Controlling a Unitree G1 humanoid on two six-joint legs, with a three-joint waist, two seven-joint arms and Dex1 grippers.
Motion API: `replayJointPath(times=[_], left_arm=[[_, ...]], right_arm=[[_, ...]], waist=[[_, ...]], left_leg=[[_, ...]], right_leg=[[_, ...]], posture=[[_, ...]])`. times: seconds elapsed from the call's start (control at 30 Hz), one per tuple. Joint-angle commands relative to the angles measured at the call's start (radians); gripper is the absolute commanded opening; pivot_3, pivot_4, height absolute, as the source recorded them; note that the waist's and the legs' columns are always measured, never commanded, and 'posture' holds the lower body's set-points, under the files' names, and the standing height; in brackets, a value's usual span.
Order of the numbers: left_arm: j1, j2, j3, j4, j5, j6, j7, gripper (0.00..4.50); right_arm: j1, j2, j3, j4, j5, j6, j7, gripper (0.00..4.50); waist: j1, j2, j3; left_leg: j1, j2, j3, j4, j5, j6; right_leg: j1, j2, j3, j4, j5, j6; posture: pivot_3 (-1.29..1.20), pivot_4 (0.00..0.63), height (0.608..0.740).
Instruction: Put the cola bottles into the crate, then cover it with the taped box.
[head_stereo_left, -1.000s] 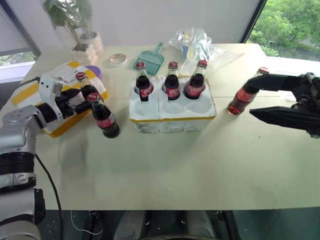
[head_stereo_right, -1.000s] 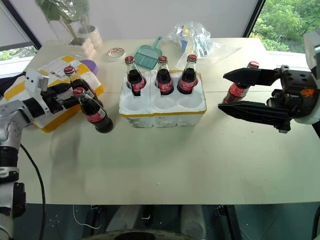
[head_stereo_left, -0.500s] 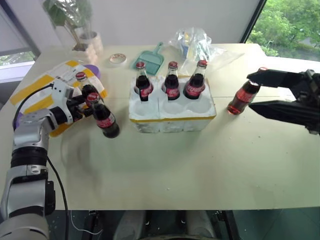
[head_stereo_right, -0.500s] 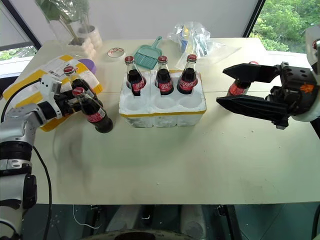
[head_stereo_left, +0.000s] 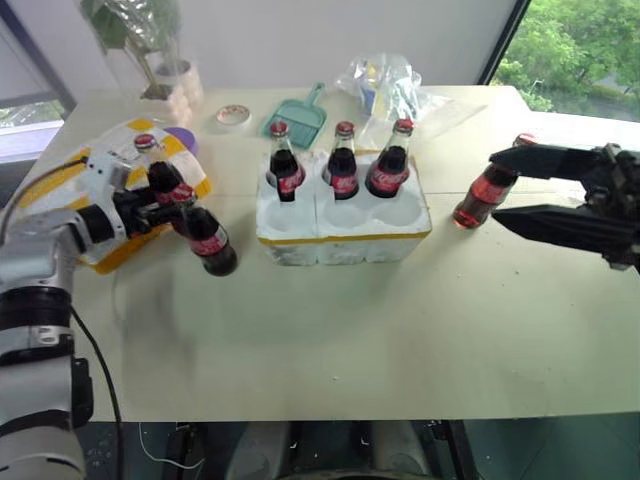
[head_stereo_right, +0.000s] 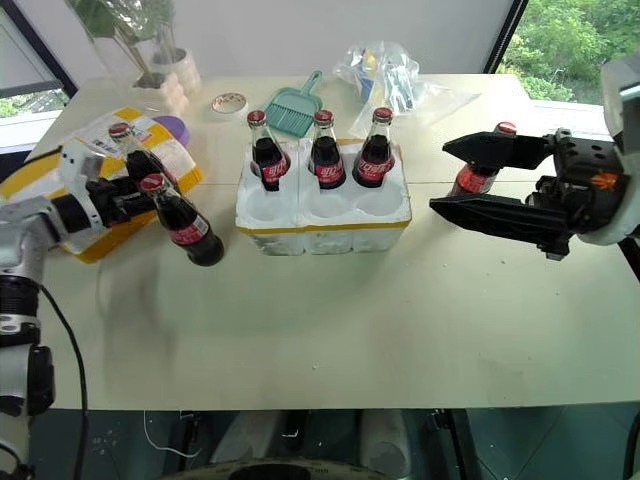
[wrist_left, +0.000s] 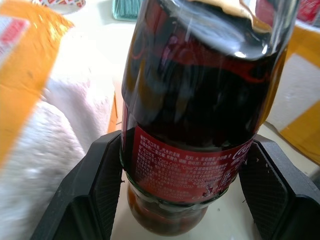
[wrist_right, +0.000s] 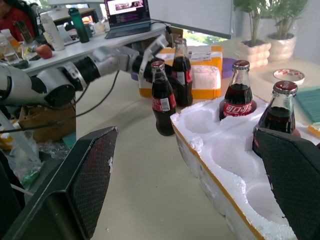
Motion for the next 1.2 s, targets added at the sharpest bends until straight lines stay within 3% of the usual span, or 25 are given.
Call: replayJointPath(times=[0.03,0.1,0.3,0.43,0.57,0.73,1.07,1.2], left_arm=[[-0.039,0.161,0.109,-0.176,-0.121,0.124,-0.125,2.76],[-0.059,0.221,0.134,-0.232,-0.177,0.209,-0.163,2.76],[-0.171,0.335,0.197,-0.412,-0.396,0.493,-0.215,2.76],[-0.24,0.324,0.203,-0.516,-0.518,0.607,-0.182,2.76],[-0.323,0.235,0.139,-0.628,-0.608,0.692,-0.092,2.76],[-0.385,0.053,-0.04,-0.687,-0.495,0.715,0.146,2.76],[-0.438,-0.215,-0.125,-0.717,-0.531,0.813,0.317,2.76],[-0.451,-0.284,-0.187,-0.696,-0.458,0.822,0.407,2.76]], right_arm=[[0.008,0.008,0.009,-0.007,-0.032,-0.044,0.02,4.5],[0.015,0.014,0.024,-0.005,-0.049,-0.059,0.03,4.5],[-0.001,0.028,0.068,0.023,-0.075,-0.087,0.053,4.5],[-0.008,0.039,0.09,0.036,-0.093,-0.104,0.062,4.5],[-0.015,0.053,0.104,0.04,-0.099,-0.114,0.064,4.5],[-0.013,0.076,0.11,0.03,-0.097,-0.118,0.051,4.5],[0.055,0.098,0.061,-0.02,-0.063,-0.104,0.0,4.5],[0.086,0.097,0.036,-0.038,-0.044,-0.097,-0.022,4.5]], waist=[[-0.003,-0.001,0.0],[-0.003,-0.001,0.0],[0.004,-0.003,0.001],[0.001,-0.003,0.001],[0.002,-0.003,0.001],[0.004,-0.003,0.001],[0.003,-0.003,0.002],[0.004,-0.003,0.002]], left_leg=[[-0.003,0.0,0.0,0.001,0.0,0.0],[-0.01,0.0,0.0,0.007,0.0,-0.001],[-0.01,-0.001,-0.001,0.012,-0.001,0.002],[-0.008,-0.001,-0.001,0.012,-0.001,0.001],[-0.009,-0.001,-0.001,0.012,0.0,0.001],[-0.007,-0.002,-0.001,0.013,0.0,0.001],[-0.009,-0.002,-0.001,0.012,0.003,-0.004],[-0.008,-0.002,-0.001,0.013,0.001,0.0]], right_leg=[[-0.003,0.0,0.0,0.001,0.0,0.0],[-0.009,0.0,0.0,0.005,0.0,0.0],[-0.005,0.0,-0.001,0.006,0.0,0.001],[-0.005,0.0,-0.001,0.008,0.0,0.001],[-0.006,0.001,-0.001,0.01,0.0,0.001],[-0.003,0.001,-0.001,0.01,0.0,0.001],[-0.007,0.001,0.0,0.011,0.0,0.001],[-0.006,0.001,0.0,0.012,0.0,0.001]], posture=[[0.0,0.15,0.738],[0.0,0.15,0.738],[0.0,0.15,0.738],[0.0,0.15,0.738],[0.0,0.15,0.738],[0.0,0.15,0.738],[0.0,0.15,0.738],[0.0,0.15,0.738]])
